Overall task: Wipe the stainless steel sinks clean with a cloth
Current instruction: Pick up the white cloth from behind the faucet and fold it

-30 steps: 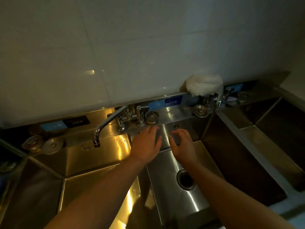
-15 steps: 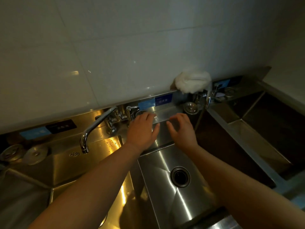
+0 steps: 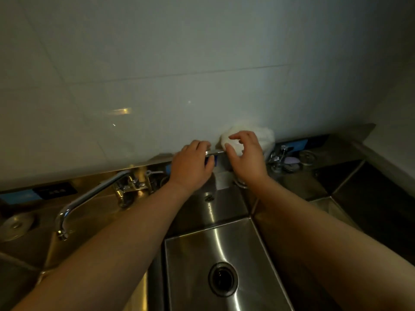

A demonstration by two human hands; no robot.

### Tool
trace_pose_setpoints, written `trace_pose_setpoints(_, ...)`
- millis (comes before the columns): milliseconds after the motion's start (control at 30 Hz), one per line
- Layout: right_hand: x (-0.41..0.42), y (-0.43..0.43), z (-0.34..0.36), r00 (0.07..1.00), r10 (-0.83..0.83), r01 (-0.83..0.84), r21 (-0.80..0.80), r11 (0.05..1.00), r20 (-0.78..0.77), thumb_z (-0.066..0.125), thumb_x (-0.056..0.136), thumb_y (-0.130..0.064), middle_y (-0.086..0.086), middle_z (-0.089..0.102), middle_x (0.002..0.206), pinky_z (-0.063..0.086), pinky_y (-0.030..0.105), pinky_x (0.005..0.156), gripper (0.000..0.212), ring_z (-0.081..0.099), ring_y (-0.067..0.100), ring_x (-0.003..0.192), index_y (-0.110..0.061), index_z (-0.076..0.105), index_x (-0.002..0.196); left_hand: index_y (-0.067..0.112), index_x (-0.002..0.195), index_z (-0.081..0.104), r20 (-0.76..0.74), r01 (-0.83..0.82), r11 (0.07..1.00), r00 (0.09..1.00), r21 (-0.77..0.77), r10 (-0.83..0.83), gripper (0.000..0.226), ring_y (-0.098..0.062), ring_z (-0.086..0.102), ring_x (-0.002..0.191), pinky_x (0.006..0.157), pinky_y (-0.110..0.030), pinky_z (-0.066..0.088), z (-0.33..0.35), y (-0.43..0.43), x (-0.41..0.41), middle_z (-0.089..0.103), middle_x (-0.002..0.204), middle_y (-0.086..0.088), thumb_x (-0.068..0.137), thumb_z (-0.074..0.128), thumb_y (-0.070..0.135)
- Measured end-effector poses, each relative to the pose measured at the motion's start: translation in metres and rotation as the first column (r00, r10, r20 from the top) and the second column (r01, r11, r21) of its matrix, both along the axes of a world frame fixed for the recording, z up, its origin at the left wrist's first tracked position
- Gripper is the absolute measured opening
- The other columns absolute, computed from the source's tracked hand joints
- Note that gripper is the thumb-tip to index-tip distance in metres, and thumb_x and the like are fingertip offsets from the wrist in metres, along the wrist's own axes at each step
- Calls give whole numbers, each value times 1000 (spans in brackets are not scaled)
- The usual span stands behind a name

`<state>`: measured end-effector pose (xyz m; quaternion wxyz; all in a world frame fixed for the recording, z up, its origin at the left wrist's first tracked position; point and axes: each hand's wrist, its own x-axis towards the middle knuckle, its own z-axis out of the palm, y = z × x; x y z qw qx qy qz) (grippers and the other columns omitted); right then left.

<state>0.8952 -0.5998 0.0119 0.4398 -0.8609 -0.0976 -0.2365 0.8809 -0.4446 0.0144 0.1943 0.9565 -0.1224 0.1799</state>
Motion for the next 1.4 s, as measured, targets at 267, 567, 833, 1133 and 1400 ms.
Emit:
trace_pose_setpoints(267,61,-55,7,1000,24,-25,-30,999,-12,60,89,-24,1,49,121,39,22,88,22,48,8,103,-17,58,110,17,129,47,-9,-20,999,1000,37,20,39,-23,50,106,83,-35,42,1,-68,53,53,123,-5,93,49,31)
trace_pose_setpoints(567,104,-94,-22,976,-71,27,-210,977,-206,62,86,-23,10,52,124,41,33,89,28,50,26,110,-13,59,112,19,122,52,-60,-27,993,998,116,34,32,-23,50,106,76,-31,36,-23,-90,91,51,123,-3,91,54,27)
trace_pose_setpoints(833,133,-104,-39,979,-57,-5,-307,952,-196,61,85,-16,6,46,131,41,34,85,39,38,25,119,-18,54,124,16,134,43,-49,-21,996,998,89,26,46,-25,43,115,88,-37,42,-40,-107,133,43,136,-5,90,57,23)
trace_pose_setpoints(1133,149,-103,-42,987,-64,6,-370,929,-144,53,91,-15,7,54,118,41,36,80,27,39,26,114,-15,61,118,19,136,40,-96,-52,988,993,147,66,49,-26,48,110,83,-37,42,-52,-103,142,45,133,-5,90,55,27)
trace_pose_setpoints(1400,131,-58,-28,990,56,-101,-362,927,-133,51,92,-15,10,53,115,39,36,81,25,41,26,109,-14,63,113,17,131,43,-71,-137,980,986,146,149,45,-25,51,104,82,-38,44,-38,-62,97,49,127,-6,90,53,33)
